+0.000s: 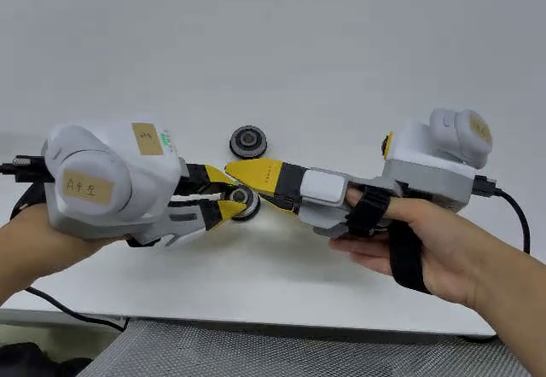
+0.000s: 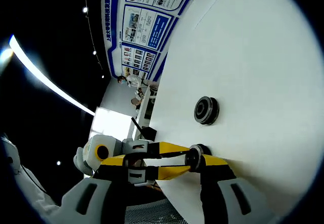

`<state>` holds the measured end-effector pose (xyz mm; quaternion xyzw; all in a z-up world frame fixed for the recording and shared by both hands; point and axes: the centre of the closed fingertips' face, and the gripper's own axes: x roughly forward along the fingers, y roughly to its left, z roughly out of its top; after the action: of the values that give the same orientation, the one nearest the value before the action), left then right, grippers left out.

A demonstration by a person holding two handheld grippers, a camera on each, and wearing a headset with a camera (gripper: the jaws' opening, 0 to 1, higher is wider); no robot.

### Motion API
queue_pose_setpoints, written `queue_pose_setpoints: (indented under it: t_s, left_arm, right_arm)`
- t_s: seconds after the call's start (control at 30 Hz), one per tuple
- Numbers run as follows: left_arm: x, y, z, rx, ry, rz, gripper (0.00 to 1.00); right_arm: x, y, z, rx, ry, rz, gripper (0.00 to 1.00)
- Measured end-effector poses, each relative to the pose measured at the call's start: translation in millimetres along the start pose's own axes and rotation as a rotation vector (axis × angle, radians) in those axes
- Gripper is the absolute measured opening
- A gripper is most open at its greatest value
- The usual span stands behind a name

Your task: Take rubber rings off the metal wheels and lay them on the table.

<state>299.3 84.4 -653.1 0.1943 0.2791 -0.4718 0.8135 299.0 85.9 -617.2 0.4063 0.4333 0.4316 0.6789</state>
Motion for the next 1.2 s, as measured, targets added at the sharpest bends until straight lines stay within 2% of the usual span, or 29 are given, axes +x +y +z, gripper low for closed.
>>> queue_pose_setpoints:
  t_s: [0.37, 1.2]
  left_arm:
    - [0.0, -1.6, 0.7, 0.005, 0.009, -0.008, 0.13]
    - [-0.9, -2.6, 1.8, 0.005, 0.011, -0.012, 0.13]
  right_arm:
    - [0.7, -5.7, -2.0, -0.040, 0.006, -0.015, 0.60]
    - [4.4, -12.0, -6.2, -0.055, 0.019, -0.038, 0.59]
